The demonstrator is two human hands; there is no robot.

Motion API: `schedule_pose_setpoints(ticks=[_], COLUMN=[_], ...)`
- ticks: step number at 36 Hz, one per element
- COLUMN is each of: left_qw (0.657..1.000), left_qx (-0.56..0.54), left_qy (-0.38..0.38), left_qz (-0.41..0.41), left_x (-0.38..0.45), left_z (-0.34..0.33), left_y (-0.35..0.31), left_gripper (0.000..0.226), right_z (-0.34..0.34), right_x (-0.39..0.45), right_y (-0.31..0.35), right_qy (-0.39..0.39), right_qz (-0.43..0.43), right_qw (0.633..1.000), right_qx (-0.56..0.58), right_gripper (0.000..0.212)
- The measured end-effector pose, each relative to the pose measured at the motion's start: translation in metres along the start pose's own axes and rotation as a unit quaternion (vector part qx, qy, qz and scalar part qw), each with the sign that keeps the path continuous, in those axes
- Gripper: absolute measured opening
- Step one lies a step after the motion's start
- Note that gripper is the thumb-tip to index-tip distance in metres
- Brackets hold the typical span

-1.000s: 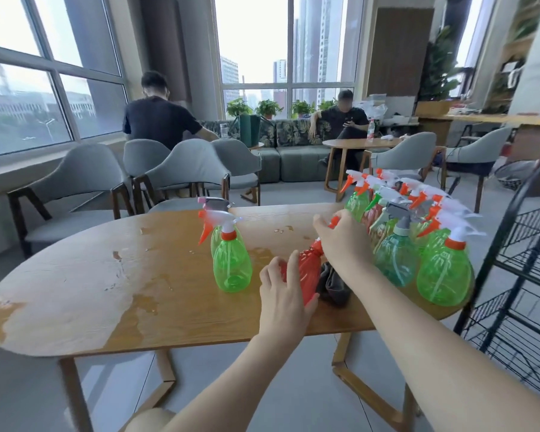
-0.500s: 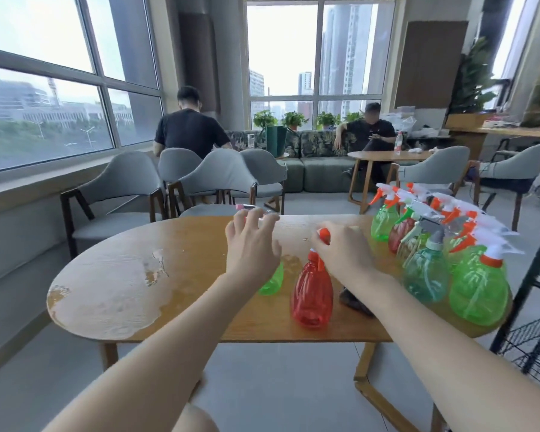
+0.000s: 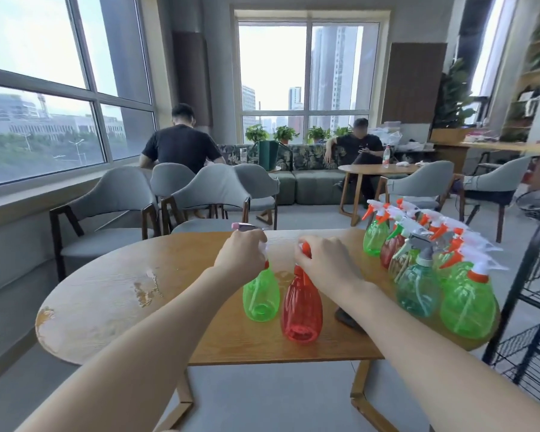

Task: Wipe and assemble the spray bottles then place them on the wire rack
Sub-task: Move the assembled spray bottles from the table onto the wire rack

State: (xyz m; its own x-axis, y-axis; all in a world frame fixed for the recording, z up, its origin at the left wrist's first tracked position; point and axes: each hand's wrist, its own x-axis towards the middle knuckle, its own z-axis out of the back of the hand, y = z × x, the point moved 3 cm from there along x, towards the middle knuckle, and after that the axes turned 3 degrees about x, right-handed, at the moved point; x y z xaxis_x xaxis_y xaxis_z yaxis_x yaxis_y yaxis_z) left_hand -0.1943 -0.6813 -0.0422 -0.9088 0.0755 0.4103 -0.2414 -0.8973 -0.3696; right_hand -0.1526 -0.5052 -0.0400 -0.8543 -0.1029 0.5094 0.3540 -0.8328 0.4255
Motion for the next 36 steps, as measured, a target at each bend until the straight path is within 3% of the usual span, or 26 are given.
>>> schedule_pose_setpoints(ticks=[7,11,15,18,27,33,36], left_qw=[0.997,0.99,0.984,0.977,0.95,0.941,0.932], left_qx=[0.034,0.082,0.074,0.059,0.004,-0.011,-0.06], left_qy=[-0.038,-0.035,-0.025,-0.017,0.017,0.031,0.05], left_qz=[-0.052,-0.11,-0.162,-0.203,-0.313,-0.338,-0.354], left_x=[-0.009,-0.014,-0.02,-0.024,-0.037,-0.026,-0.013], left_z=[0.022,0.036,0.044,0.044,0.012,-0.03,-0.054], left_y=[-0.059,-0.115,-0.181,-0.232,-0.393,-0.483,-0.523], left_gripper=[0.029,0.02,0.014,0.013,0.014,0.021,0.023], right_z=[0.049,0.094,0.147,0.19,0.317,0.379,0.404], right_x=[-0.017,-0.033,-0.053,-0.07,-0.115,-0.139,-0.144], right_y=[-0.006,-0.019,-0.04,-0.056,-0.135,-0.2,-0.226], right_qy=[-0.025,-0.036,-0.057,-0.085,-0.145,-0.188,-0.211], right_qz=[-0.03,-0.052,-0.056,-0.069,-0.148,-0.22,-0.25], right_qw=[0.999,0.998,0.995,0.991,0.962,0.938,0.924], right_qx=[-0.013,-0.025,-0.053,-0.081,-0.179,-0.192,-0.2], right_gripper=[0.029,0.028,0.038,0.034,0.033,0.04,0.032])
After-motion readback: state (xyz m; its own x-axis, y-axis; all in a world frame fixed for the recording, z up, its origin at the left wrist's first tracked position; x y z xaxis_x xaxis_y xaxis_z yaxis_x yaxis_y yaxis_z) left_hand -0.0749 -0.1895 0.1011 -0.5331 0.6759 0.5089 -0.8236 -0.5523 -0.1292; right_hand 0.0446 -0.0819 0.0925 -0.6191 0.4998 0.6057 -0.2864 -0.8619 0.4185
